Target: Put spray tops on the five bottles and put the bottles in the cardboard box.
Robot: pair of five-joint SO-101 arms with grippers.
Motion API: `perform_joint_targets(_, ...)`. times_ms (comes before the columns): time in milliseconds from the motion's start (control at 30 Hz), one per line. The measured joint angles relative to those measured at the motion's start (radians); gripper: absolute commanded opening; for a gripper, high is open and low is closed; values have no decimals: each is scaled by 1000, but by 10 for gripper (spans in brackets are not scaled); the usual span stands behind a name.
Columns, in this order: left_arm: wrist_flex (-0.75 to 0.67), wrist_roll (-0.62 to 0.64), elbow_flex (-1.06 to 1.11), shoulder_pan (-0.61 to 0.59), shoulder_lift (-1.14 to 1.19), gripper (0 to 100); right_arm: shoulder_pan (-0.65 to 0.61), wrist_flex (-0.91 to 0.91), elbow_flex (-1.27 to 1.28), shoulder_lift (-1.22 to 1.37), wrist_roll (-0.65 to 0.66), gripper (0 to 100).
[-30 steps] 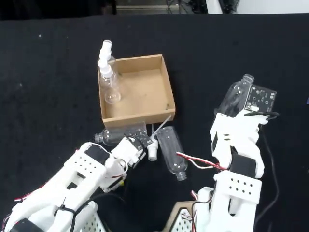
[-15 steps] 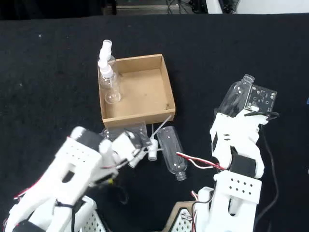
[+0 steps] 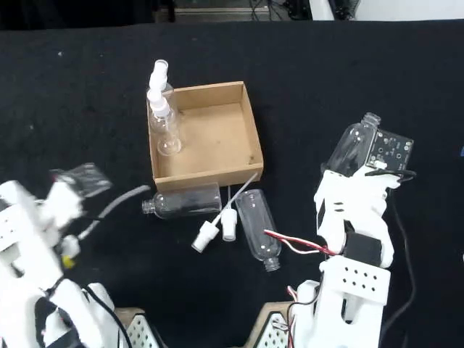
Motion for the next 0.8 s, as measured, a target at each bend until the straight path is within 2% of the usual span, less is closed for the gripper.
perform_joint_targets(67,-37,0,0,-103,0,29,0,0,0,0,0,11)
perform_joint_targets(167,-167,0,29,-201,9,30,0,0,0,0,0,11)
perform_joint_targets(333,-480,48,110,-259,158,30,0,0,0,0,0,11)
perform_joint_targets(400,-555,68,110,-276,244,31,0,0,2,0,0,11)
perform_joint_targets(467,-569,74,101,-295,319,57,0,0,9,0,0,11)
perform_joint_targets(667,-592,78,2,-353,431,307,-41,0,17,0,0,11)
perform_joint_targets(800,-586,103,-32,-364,434,305,-46,0,18,0,0,11)
